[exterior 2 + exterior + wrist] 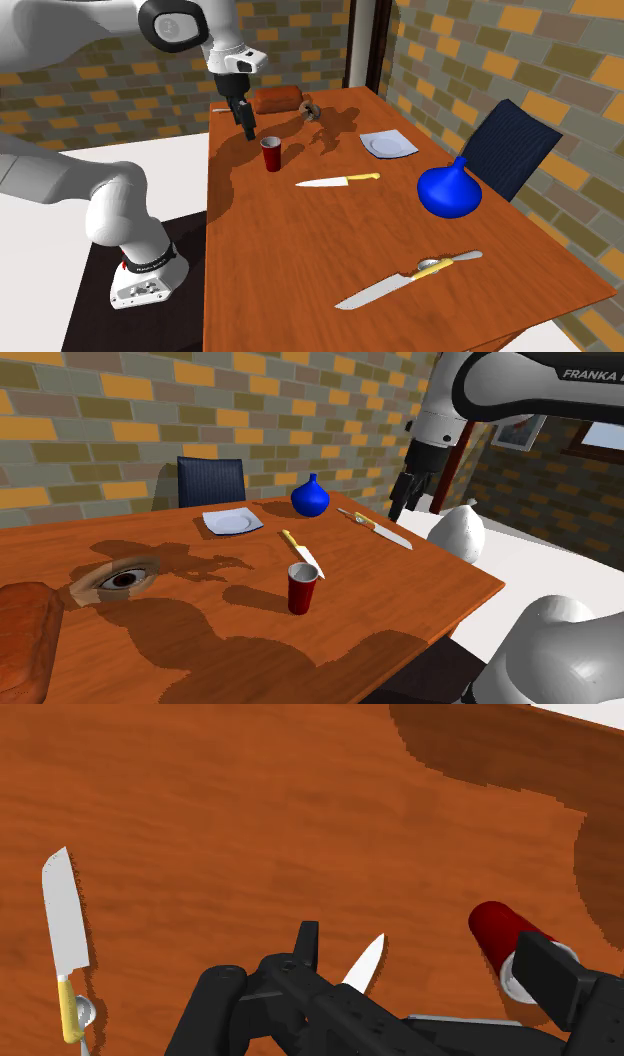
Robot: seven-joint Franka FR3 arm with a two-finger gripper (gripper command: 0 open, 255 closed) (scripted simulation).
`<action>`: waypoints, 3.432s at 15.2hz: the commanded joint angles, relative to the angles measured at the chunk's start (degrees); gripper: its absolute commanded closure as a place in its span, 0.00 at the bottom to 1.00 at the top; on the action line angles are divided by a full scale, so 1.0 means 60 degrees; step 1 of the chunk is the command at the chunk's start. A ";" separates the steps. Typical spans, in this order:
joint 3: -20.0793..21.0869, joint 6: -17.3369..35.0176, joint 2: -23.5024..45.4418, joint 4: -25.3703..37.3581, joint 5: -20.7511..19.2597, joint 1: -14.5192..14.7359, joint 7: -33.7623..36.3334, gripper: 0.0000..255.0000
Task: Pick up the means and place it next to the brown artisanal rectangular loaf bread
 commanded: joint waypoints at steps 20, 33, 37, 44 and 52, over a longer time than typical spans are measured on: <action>-0.0074 0.4164 0.6390 0.2128 -0.0064 0.0118 -0.0920 0.00; -0.0004 0.4927 1.0822 0.5740 -0.0146 0.0193 -0.1315 0.00; -0.0001 0.5339 1.1068 0.5573 -0.0146 0.0203 -0.1315 0.00; 0.0000 0.5599 1.1239 0.5485 -0.0147 0.0210 -0.1315 0.00; 0.0000 0.5597 1.1238 0.5486 -0.0147 0.0210 -0.1314 1.00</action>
